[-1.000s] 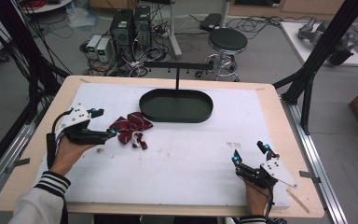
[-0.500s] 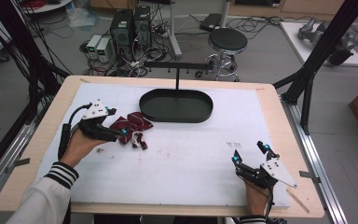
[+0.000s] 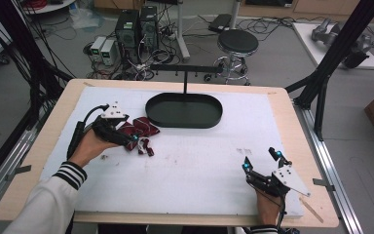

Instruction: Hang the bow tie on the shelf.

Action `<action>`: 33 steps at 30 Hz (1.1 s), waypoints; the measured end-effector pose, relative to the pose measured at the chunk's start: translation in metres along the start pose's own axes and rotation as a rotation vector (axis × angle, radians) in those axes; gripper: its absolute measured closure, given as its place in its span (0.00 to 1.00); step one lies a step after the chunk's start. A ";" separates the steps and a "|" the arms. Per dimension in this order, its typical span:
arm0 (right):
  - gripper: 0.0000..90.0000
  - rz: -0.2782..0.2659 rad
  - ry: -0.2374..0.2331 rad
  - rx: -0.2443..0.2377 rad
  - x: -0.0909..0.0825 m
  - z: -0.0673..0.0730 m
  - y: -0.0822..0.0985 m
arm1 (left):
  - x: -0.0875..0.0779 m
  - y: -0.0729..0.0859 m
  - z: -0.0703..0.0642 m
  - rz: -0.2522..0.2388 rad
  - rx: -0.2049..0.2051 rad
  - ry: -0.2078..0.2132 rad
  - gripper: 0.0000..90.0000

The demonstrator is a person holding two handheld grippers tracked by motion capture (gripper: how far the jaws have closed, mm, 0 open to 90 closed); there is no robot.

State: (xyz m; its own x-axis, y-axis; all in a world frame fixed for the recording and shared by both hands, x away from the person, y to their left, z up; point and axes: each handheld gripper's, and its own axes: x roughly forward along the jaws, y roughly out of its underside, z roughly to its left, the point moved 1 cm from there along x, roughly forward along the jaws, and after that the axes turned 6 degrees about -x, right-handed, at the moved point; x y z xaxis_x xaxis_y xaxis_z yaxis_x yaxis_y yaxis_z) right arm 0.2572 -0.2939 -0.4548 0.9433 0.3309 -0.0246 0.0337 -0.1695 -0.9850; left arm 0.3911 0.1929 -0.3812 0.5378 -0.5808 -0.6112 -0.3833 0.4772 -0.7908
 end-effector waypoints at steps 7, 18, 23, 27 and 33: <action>0.11 0.000 0.000 -0.001 0.000 0.000 0.000 | 0.008 -0.003 0.003 0.044 0.012 0.012 0.24; 0.11 0.001 -0.002 0.012 -0.001 0.000 0.000 | 0.030 -0.005 0.003 0.169 0.058 0.039 0.29; 0.11 -0.006 0.001 0.013 -0.001 -0.001 0.000 | 0.042 -0.003 0.001 0.229 0.080 0.037 0.32; 0.11 -0.007 -0.001 0.015 -0.001 -0.001 0.000 | 0.045 -0.002 0.000 0.245 0.083 0.039 0.36; 0.11 -0.008 0.001 0.028 -0.001 -0.001 0.000 | 0.049 0.000 0.000 0.295 0.077 0.030 0.47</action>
State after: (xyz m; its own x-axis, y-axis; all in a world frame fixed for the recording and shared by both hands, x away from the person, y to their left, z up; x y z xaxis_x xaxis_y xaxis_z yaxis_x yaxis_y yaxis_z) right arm 0.2565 -0.2954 -0.4550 0.9433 0.3314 -0.0168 0.0318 -0.1407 -0.9895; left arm 0.4177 0.1648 -0.4114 0.3893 -0.4282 -0.8155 -0.4609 0.6760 -0.5750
